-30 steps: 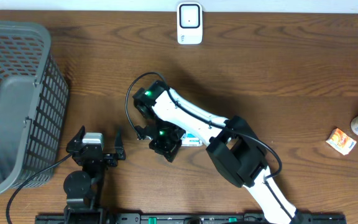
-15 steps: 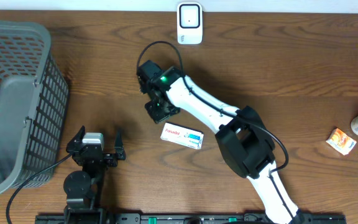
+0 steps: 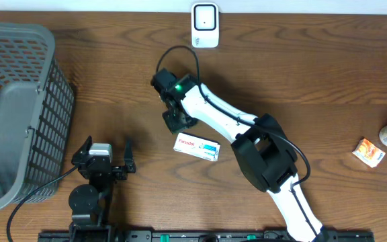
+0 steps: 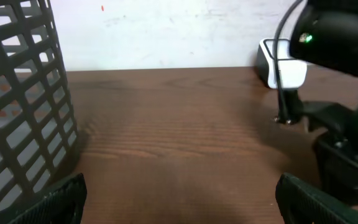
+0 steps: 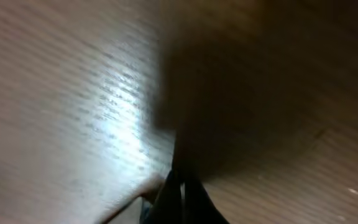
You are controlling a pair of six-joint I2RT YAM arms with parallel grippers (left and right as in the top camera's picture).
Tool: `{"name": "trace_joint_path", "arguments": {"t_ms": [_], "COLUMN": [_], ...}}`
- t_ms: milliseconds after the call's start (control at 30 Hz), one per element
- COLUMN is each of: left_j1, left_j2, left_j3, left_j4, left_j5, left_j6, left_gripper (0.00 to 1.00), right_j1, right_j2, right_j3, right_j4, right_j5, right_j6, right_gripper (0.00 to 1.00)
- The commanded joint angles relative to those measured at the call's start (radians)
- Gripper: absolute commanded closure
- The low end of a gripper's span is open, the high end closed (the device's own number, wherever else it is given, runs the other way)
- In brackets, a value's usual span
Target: Scan the item barcode
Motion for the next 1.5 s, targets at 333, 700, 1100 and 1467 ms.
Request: {"name": "trace_joint_path", "arguments": {"t_ms": [333, 700, 1100, 1467], "left_j1": [-0.001, -0.001, -0.001, -0.001], "left_j2": [0.0, 0.0, 0.0, 0.0], "left_j3": [-0.009, -0.009, -0.009, -0.009], "left_j4": [-0.042, -0.042, -0.042, -0.042], "left_j5": [0.015, 0.015, 0.015, 0.015], "left_j6": [-0.005, -0.005, -0.005, -0.005], "left_gripper": [0.04, 0.04, 0.04, 0.04], "right_j1": [-0.006, -0.006, -0.013, -0.021], "right_j2": [0.024, 0.024, 0.011, -0.233], "right_j3": [-0.089, -0.089, -0.087, -0.015], "right_j4": [-0.071, -0.458, -0.424, -0.402], "right_j5": [-0.488, -0.181, 0.319, 0.113], "right_j6": [-0.409, -0.538, -0.161, 0.043], "right_gripper": [0.99, 0.99, 0.99, 0.99]}}
